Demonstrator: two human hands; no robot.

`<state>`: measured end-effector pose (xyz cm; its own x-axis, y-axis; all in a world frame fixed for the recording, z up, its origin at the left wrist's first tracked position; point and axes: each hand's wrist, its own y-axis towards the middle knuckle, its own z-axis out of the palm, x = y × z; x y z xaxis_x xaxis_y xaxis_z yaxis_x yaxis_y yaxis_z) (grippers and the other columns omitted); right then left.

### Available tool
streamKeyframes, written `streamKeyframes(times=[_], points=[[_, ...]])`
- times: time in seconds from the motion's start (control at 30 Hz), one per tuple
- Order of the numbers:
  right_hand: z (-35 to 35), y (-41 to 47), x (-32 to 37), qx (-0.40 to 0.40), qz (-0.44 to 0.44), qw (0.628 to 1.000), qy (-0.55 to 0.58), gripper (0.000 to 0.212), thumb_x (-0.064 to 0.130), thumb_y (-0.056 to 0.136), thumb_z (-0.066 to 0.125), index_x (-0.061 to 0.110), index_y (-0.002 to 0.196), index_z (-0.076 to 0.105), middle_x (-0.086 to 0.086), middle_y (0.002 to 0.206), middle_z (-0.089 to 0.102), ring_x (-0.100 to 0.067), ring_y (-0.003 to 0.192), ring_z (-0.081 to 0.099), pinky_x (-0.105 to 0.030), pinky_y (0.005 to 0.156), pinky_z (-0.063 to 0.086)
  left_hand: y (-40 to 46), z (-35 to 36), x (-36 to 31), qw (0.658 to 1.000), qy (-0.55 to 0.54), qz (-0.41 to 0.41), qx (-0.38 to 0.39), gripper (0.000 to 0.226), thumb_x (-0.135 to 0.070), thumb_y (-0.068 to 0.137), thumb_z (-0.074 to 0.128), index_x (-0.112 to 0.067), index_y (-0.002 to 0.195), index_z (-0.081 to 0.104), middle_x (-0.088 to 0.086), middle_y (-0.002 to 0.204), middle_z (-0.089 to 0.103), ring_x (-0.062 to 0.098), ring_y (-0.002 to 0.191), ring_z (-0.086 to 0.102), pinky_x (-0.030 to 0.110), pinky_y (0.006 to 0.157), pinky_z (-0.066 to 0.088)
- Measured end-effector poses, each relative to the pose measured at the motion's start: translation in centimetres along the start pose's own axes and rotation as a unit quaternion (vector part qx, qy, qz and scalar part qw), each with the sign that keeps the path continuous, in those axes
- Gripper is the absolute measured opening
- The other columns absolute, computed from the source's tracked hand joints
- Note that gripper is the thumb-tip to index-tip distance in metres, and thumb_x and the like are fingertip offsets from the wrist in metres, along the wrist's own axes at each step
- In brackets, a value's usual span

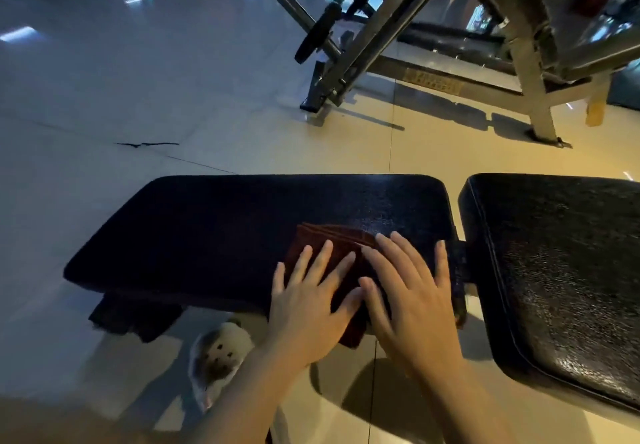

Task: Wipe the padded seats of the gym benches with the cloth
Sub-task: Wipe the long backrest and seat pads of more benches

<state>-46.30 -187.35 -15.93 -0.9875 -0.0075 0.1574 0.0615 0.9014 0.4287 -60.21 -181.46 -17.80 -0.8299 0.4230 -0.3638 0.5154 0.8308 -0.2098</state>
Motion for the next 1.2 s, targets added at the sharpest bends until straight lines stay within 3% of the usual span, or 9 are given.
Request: streamKeyframes(times=[0.1,0.23,0.33,0.6,0.9,1.1,1.17,1.2], points=[[1.6,2.1,2.4,0.015,-0.022,1.0,-0.009,0.043,0.039,0.101,0.033,0.021,0.129,0.06,-0.003,0.14,0.056,-0.021,0.139,0.041,-0.061,0.115,0.014,2.7,-1.1,1.4,0.998,0.036,-0.001,0.041,0.06,-0.053,0.101,0.023,-0.046,0.13,-0.029,-0.013,0.154,-0.033,0.015,0.144,-0.027,0.051,0.118,-0.014],[3.1,4.2,3.0,0.032,0.026,0.999,-0.02,0.044,0.039,0.101,0.032,0.019,0.128,0.06,-0.005,0.139,0.056,-0.022,0.139,0.041,-0.061,0.116,0.014,8.1,-1.9,4.9,1.0,0.011,-0.002,0.016,0.06,-0.06,0.098,0.017,-0.046,0.147,-0.016,-0.01,0.159,-0.022,0.016,0.147,-0.021,0.051,0.115,-0.016],[4.4,4.3,3.4,0.08,0.007,0.993,-0.089,0.055,0.045,0.1,0.028,0.014,0.132,0.06,-0.01,0.142,0.054,-0.027,0.139,0.042,-0.064,0.113,0.021,12.7,-3.0,8.4,0.999,-0.033,-0.037,0.005,0.061,-0.066,0.096,0.013,-0.045,0.152,-0.001,-0.011,0.162,-0.011,0.015,0.149,-0.012,0.052,0.117,-0.012],[5.0,4.7,3.6,0.131,-0.005,0.984,-0.121,0.059,0.047,0.096,0.031,0.011,0.135,0.058,-0.014,0.141,0.053,-0.031,0.135,0.047,-0.059,0.111,0.024,19.8,-4.6,14.2,0.995,-0.038,-0.096,-0.008,0.063,-0.068,0.096,0.014,-0.042,0.153,0.007,-0.008,0.164,-0.001,0.018,0.15,-0.006,0.054,0.118,-0.008],[4.8,4.8,3.5,0.195,0.034,0.971,-0.134,0.062,0.052,0.096,0.028,0.014,0.136,0.058,-0.012,0.143,0.052,-0.031,0.136,0.044,-0.059,0.113,0.02,12.8,-3.2,15.0,0.995,-0.021,-0.098,0.011,0.065,-0.068,0.095,0.009,-0.041,0.152,-0.005,-0.006,0.162,-0.015,0.017,0.149,-0.014,0.048,0.118,-0.012],[6.9,7.3,7.4,0.175,-0.007,0.978,-0.109,0.057,0.046,0.096,0.029,0.016,0.136,0.056,-0.012,0.146,0.048,-0.033,0.139,0.039,-0.067,0.11,0.013,4.0,-1.6,16.2,0.993,-0.02,-0.118,0.004,0.068,-0.07,0.084,-0.003,-0.045,0.146,-0.017,-0.01,0.157,-0.025,0.014,0.146,-0.022,0.044,0.117,-0.015],[8.4,9.3,9.6,0.218,-0.03,0.97,-0.104,0.058,0.044,0.097,0.022,0.019,0.143,0.05,-0.011,0.152,0.04,-0.031,0.143,0.032,-0.063,0.113,0.005,1.7,-1.0,16.5,0.993,-0.023,-0.118,-0.003,0.065,-0.075,0.082,-0.011,-0.049,0.14,-0.022,-0.013,0.152,-0.029,0.011,0.144,-0.026,0.04,0.116,-0.018],[9.1,10.2,10.7,0.262,-0.034,0.959,-0.102,0.059,0.043,0.1,0.015,0.022,0.15,0.036,-0.01,0.159,0.026,-0.029,0.148,0.019,-0.061,0.114,-0.003,1.1,-0.9,16.7,0.993,-0.027,-0.116,-0.005,0.066,-0.077,0.079,-0.013,-0.051,0.139,-0.023,-0.015,0.151,-0.03,0.009,0.143,-0.027,0.038,0.114,-0.019]])
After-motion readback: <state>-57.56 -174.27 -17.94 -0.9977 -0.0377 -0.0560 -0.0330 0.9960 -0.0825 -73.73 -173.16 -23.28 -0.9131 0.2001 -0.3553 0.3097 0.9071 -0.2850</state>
